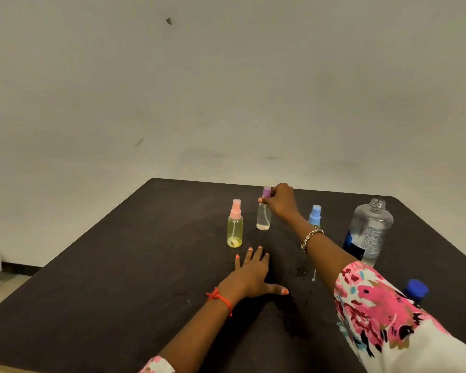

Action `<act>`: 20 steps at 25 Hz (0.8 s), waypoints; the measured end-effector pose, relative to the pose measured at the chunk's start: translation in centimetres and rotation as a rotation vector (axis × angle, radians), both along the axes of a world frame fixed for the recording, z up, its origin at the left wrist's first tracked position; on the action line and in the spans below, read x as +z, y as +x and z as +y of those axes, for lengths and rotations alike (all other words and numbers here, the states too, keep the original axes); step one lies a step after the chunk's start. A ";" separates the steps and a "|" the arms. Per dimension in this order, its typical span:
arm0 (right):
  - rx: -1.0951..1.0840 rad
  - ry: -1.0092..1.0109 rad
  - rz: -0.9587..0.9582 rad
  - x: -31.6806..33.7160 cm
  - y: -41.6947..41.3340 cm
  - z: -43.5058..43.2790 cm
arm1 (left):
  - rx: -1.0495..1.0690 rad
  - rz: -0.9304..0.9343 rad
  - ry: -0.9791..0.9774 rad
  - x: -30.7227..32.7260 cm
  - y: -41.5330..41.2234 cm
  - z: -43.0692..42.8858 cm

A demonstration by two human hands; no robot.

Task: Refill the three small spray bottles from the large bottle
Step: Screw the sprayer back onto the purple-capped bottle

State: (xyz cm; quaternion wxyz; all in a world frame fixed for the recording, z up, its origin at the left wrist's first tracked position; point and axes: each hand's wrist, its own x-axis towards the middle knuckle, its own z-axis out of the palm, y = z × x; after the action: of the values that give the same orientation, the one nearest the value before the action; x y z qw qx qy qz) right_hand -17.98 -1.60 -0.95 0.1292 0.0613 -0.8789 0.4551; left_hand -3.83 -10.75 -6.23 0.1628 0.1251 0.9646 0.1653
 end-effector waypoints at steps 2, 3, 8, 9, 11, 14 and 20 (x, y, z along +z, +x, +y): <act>0.000 0.002 -0.005 0.0 -0.2 -0.1 | -0.007 0.002 0.002 -0.1 0.0 0.1; 0.004 0.009 -0.016 0.0 -0.2 -0.1 | -0.010 0.005 -0.001 -0.1 0.0 0.0; -0.026 0.078 0.012 0.7 0.9 -0.3 | -0.002 0.019 0.001 -0.1 0.1 0.1; -0.048 0.050 0.084 1.1 1.6 -0.5 | 0.000 0.026 0.017 -0.1 0.2 0.1; -0.043 -0.087 0.221 2.1 3.3 -1.2 | 0.018 0.081 0.142 0.1 0.2 -0.2; 0.173 -0.209 0.155 3.3 5.4 -2.3 | 0.197 0.308 0.494 0.5 0.6 -1.0; 0.331 0.202 -0.129 1.3 7.3 -3.8 | 0.621 0.543 0.738 0.8 0.7 -2.8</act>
State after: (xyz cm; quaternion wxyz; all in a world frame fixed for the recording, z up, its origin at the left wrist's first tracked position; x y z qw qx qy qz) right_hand -10.71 -5.35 0.39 -0.0107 0.1884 -0.9044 0.3828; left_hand -3.18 -13.57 -5.45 -0.2030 -0.0782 0.8416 0.4943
